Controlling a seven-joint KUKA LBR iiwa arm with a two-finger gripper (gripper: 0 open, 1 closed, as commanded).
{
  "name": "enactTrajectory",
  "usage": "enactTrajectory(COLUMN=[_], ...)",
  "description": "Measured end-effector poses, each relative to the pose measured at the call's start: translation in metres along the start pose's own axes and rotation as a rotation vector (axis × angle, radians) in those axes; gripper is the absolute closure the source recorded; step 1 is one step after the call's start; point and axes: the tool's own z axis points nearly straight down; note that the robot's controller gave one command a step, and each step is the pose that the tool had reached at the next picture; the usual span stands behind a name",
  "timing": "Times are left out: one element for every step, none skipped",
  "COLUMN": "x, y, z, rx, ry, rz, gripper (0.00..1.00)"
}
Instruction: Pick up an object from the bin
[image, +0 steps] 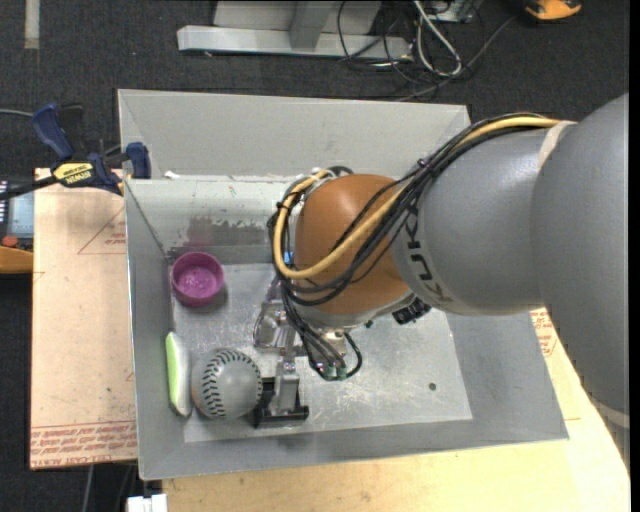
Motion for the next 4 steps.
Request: enactTrajectory(x=[-0.002, 0.022, 0.026, 0.021], y=[-0.001, -0.011, 0.002, -0.011], z=[-0.004, 0.077, -0.005, 0.077], rx=[-0.001, -0.006, -0.005, -0.008], ry=[-0.007, -0.006, -0.015, -0.011], rz=[0.005, 0.045, 0.033, 0.047], gripper=[0.00, 0.00, 0.00, 0.00])
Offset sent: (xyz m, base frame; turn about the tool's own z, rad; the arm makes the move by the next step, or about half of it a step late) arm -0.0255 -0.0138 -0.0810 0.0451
